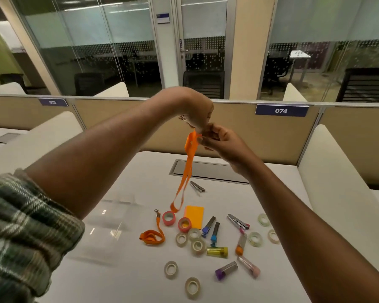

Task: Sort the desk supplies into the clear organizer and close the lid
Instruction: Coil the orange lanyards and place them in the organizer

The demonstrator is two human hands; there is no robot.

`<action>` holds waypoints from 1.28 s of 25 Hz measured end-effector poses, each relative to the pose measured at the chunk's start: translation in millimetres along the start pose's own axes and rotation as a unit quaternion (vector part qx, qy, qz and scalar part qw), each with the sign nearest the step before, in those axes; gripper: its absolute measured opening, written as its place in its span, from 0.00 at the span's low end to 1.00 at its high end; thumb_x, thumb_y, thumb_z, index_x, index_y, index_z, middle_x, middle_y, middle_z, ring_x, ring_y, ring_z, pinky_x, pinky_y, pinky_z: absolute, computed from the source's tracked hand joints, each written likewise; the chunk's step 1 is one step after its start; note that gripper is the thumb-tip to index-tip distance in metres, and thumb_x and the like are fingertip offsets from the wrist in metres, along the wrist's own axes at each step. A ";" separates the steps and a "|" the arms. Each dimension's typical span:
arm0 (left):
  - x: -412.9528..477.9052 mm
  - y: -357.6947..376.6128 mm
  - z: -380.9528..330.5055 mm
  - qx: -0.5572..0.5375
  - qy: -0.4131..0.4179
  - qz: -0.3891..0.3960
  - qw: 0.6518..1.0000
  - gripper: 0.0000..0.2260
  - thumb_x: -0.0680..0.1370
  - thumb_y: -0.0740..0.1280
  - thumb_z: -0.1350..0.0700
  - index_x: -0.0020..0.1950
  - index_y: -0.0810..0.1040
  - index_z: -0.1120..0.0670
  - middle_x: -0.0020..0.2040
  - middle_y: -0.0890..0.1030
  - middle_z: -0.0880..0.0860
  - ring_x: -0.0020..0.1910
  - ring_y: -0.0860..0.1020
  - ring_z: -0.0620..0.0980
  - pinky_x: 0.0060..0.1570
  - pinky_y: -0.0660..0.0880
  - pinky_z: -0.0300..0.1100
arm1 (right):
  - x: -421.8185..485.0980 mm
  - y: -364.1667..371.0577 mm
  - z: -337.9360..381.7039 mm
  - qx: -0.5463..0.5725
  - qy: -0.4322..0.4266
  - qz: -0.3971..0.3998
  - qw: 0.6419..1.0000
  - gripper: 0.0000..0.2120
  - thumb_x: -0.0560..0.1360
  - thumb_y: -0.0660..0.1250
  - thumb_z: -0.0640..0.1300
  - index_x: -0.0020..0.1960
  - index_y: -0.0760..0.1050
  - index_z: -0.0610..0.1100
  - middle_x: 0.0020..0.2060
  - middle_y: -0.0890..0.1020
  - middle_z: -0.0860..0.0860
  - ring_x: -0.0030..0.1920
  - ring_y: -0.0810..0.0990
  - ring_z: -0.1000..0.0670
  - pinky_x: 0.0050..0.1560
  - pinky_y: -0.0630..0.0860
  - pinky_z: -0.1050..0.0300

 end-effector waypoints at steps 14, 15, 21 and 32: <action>-2.4 -11.3 0.5 -0.005 -0.013 0.004 1.000 0.05 0.75 0.70 0.56 0.48 0.81 0.56 0.40 0.80 0.53 0.37 0.74 0.49 0.36 0.72 0.40 | 0.6 16.0 4.6 0.092 0.004 0.031 0.995 0.07 0.78 0.67 0.53 0.52 0.82 0.53 0.50 0.87 0.50 0.46 0.84 0.51 0.49 0.77 0.52; -2.5 -11.2 -1.1 -0.003 -0.011 0.003 1.000 0.05 0.75 0.70 0.56 0.48 0.81 0.56 0.41 0.80 0.53 0.37 0.74 0.50 0.37 0.71 0.40 | -0.2 17.2 5.6 0.086 0.001 0.033 0.996 0.07 0.78 0.67 0.53 0.51 0.81 0.53 0.49 0.87 0.51 0.46 0.85 0.51 0.48 0.78 0.53; -4.4 -10.4 -7.5 0.011 0.001 -0.001 1.000 0.03 0.76 0.70 0.57 0.47 0.78 0.56 0.41 0.80 0.54 0.38 0.76 0.49 0.37 0.73 0.39 | -0.5 17.6 4.6 -0.028 -0.019 -0.015 0.999 0.04 0.79 0.66 0.49 0.50 0.76 0.50 0.43 0.85 0.52 0.44 0.84 0.52 0.45 0.78 0.55; -10.7 -17.3 8.5 0.051 -0.015 -0.022 0.998 0.07 0.77 0.69 0.57 0.51 0.78 0.59 0.46 0.81 0.56 0.46 0.81 0.53 0.40 0.75 0.39 | -15.4 27.6 -57.2 -0.213 0.003 0.005 0.977 0.09 0.77 0.68 0.49 0.48 0.79 0.42 0.46 0.80 0.47 0.47 0.80 0.48 0.48 0.76 0.53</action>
Point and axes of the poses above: each hand's wrist, its own x-axis towards the middle knuckle, its own y-axis out of the palm, z = x × y, the point moved 9 cm from there along x, towards the middle knuckle
